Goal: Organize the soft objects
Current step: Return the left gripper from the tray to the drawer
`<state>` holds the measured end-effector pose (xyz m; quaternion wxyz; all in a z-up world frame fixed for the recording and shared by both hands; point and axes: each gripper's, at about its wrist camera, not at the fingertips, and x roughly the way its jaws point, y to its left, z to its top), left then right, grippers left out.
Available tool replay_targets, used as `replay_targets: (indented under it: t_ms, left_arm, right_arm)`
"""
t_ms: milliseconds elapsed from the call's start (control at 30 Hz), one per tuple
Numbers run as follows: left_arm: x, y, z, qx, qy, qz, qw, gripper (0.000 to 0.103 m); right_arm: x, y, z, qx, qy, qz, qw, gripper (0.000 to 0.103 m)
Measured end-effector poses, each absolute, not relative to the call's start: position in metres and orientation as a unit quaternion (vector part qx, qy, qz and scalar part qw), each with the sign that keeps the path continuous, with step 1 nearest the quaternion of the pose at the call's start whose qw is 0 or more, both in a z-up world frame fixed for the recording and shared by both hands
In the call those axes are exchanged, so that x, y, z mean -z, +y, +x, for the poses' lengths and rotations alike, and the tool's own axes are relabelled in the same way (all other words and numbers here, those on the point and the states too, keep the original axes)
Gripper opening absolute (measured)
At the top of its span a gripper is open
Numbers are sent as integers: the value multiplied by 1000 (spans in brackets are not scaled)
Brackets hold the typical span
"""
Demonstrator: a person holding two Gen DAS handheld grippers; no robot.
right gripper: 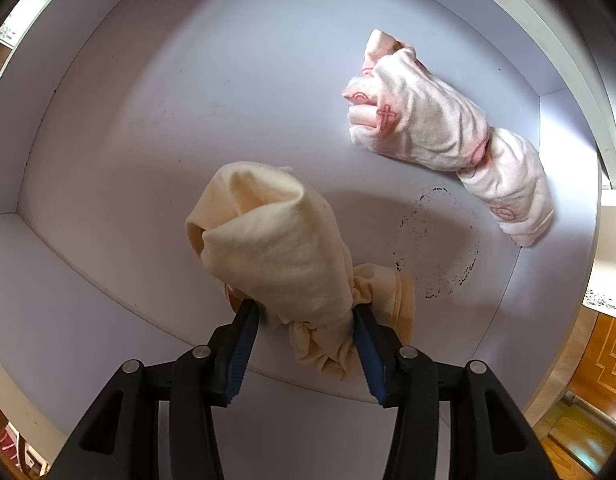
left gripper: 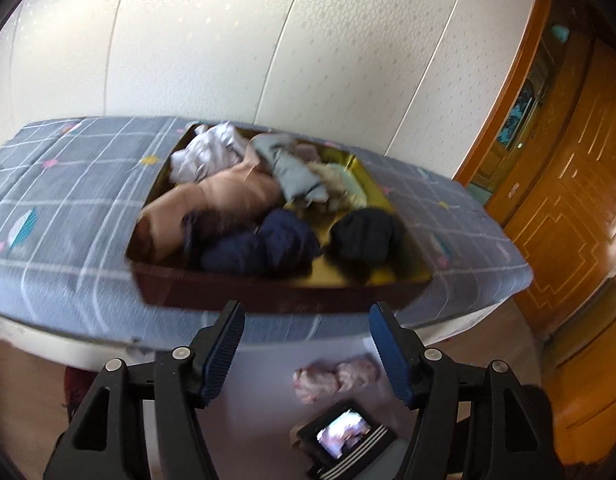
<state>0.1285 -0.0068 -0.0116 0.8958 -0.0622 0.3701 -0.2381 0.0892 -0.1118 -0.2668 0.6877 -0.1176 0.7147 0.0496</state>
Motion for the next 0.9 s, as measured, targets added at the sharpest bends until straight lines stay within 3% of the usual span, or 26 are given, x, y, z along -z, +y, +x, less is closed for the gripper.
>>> replay_targets:
  t_ms: [333,900]
  left_arm:
    - [68,11,94,113,382,6,917,66]
    - [133,3,92,110,408,45,905,66]
  right_arm:
    - [264,-126,84,-38,709,-112,695,47]
    - [261,-141,78,-31,705,-106,701,46]
